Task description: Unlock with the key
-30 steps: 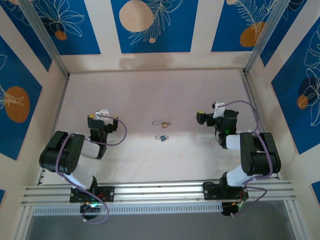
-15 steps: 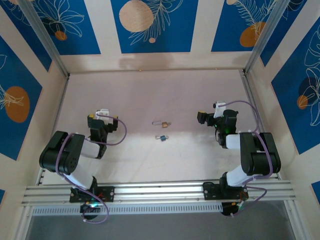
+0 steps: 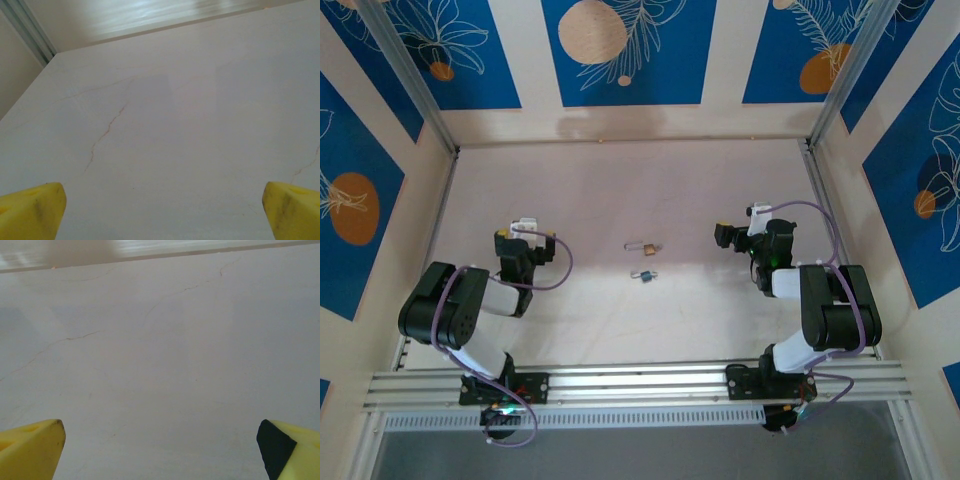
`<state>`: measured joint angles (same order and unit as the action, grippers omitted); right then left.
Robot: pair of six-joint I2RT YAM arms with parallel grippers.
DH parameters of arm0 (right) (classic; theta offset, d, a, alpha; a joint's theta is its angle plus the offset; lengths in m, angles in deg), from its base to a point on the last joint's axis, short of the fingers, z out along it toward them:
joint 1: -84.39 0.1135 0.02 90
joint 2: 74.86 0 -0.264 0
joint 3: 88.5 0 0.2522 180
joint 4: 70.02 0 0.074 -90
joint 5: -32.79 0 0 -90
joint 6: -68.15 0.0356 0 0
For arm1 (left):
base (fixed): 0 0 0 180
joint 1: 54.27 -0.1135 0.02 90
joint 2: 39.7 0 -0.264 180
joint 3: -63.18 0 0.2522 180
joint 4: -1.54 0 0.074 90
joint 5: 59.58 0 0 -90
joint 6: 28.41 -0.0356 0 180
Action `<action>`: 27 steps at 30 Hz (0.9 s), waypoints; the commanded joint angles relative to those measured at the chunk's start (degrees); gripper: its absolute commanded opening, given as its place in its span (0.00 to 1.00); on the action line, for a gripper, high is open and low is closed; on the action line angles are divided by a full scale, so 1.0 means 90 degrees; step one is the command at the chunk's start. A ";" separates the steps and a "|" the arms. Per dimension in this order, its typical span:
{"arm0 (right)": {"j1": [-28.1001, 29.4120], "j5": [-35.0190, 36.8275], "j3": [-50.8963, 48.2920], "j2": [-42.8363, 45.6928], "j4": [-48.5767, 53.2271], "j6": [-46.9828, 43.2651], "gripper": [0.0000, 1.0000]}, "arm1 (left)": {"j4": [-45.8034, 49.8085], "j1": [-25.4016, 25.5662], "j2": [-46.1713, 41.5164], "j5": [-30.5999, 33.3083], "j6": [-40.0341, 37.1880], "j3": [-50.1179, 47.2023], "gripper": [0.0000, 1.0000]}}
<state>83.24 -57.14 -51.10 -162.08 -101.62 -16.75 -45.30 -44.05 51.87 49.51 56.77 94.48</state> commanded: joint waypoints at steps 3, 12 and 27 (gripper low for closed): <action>0.0030 0.0123 0.0060 -0.0026 -0.0038 0.0034 0.99 | -0.0035 -0.0095 -0.0126 0.0001 0.0067 0.0127 1.00; 0.0040 0.0153 0.0046 -0.0006 -0.0062 0.0029 0.99 | -0.0039 -0.0095 -0.0126 0.0008 0.0067 0.0121 1.00; 0.0059 0.0183 0.0064 -0.0012 -0.0034 0.0014 0.99 | -0.0034 -0.0092 -0.0126 0.0007 0.0067 0.0121 1.00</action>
<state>83.31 -56.18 -51.10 -162.08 -101.64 -16.77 -45.28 -44.05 51.87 49.51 56.77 94.48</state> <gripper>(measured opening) 0.991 0.998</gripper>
